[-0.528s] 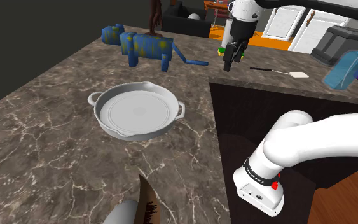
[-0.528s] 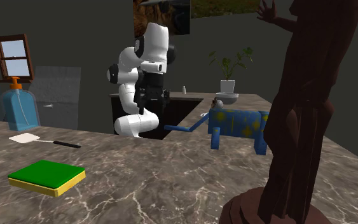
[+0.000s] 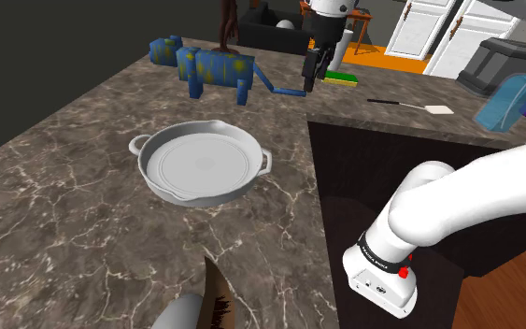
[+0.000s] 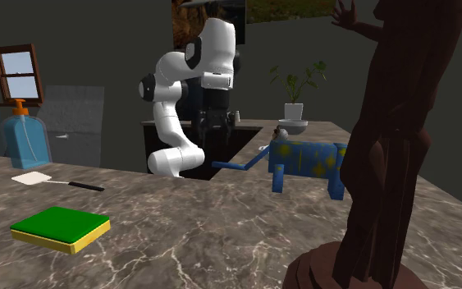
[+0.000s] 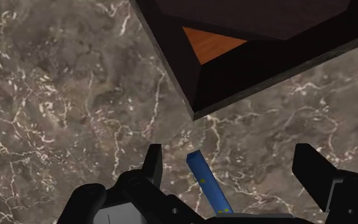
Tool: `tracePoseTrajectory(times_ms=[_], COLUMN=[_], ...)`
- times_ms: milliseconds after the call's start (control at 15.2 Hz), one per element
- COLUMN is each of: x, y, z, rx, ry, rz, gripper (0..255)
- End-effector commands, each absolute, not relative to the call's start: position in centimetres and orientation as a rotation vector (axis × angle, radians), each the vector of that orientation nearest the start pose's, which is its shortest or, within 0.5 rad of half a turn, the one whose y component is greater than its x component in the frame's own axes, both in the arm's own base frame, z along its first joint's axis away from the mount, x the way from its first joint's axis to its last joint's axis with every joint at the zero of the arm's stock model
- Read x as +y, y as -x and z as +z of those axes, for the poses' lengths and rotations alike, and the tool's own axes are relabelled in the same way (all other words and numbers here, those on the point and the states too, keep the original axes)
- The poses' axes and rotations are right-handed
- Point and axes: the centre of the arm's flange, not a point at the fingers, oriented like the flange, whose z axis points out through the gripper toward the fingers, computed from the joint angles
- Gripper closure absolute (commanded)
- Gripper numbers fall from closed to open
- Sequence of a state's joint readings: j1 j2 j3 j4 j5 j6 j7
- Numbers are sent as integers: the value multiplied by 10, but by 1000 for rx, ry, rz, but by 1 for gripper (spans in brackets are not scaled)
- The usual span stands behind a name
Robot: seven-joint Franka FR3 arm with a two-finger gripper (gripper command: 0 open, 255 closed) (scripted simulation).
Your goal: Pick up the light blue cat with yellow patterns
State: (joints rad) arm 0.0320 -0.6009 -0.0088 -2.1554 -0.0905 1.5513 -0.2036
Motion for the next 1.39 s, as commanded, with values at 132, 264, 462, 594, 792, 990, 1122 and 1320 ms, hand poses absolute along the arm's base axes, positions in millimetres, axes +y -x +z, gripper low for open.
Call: tracePoseTrajectory(times_ms=[132,264,462,594,792,990,1122,1320], x=[16,27,44,57,78,95,95,95], y=[-409,-432,-465,-486,-517,-540,-540,-540], z=[631,636,643,648,655,661,650,635], rx=[-498,-562,-658,-721,-814,-883,-883,-883], ry=[3170,3150,3118,3095,3058,3028,3028,3028], rz=[7,1,-6,-11,-19,-25,-25,-25], gripper=[0,0,0,0,0,0,0,0])
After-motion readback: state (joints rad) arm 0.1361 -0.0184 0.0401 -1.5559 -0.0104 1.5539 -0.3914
